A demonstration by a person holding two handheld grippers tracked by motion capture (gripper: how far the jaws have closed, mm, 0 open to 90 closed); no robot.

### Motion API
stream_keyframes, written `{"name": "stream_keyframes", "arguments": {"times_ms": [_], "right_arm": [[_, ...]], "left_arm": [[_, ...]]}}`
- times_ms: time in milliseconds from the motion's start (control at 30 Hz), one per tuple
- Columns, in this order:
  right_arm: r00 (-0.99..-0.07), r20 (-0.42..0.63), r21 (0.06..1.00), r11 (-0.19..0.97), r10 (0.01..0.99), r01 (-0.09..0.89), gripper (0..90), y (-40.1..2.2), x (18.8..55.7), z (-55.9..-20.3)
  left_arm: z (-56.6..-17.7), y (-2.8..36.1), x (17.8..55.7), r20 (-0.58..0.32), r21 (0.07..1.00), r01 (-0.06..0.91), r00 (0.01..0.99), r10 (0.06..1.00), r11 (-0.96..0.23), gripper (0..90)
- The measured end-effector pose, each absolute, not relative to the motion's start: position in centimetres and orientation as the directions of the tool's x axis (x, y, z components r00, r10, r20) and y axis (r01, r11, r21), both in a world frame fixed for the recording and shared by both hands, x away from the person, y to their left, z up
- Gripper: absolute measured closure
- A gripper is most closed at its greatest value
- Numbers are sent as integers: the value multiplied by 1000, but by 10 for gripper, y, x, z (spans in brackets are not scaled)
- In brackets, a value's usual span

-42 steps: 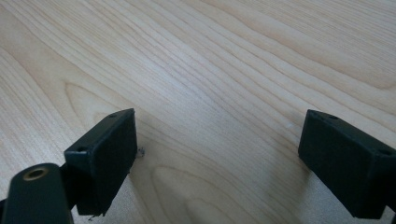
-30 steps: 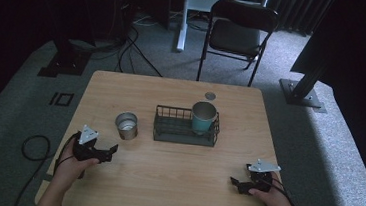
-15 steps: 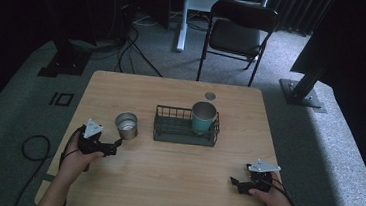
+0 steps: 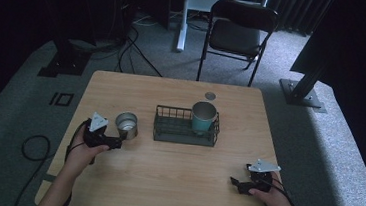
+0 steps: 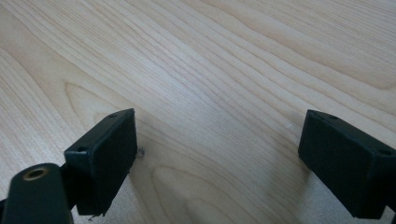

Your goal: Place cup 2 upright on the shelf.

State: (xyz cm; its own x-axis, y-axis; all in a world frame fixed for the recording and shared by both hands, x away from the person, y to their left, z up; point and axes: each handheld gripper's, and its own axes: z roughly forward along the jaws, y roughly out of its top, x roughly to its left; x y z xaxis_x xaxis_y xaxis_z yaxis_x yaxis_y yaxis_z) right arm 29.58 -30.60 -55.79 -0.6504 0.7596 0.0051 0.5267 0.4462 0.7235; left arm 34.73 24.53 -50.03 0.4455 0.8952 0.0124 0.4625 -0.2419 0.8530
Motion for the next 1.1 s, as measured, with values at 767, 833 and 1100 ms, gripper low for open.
{"name": "stream_keyframes", "arguments": {"times_ms": [767,833,1100], "right_arm": [[-651,5,723,447,759,526,113,-306,296,-558],[-650,5,724,446,760,527,113,-306,296,-558],[-651,4,723,447,759,526,113,-306,296,-558]], "left_arm": [[-502,226,374,16,853,454,473,881,-259,18],[-502,225,376,16,852,455,472,882,-259,18],[-506,220,384,8,848,464,474,880,-257,18]]}}
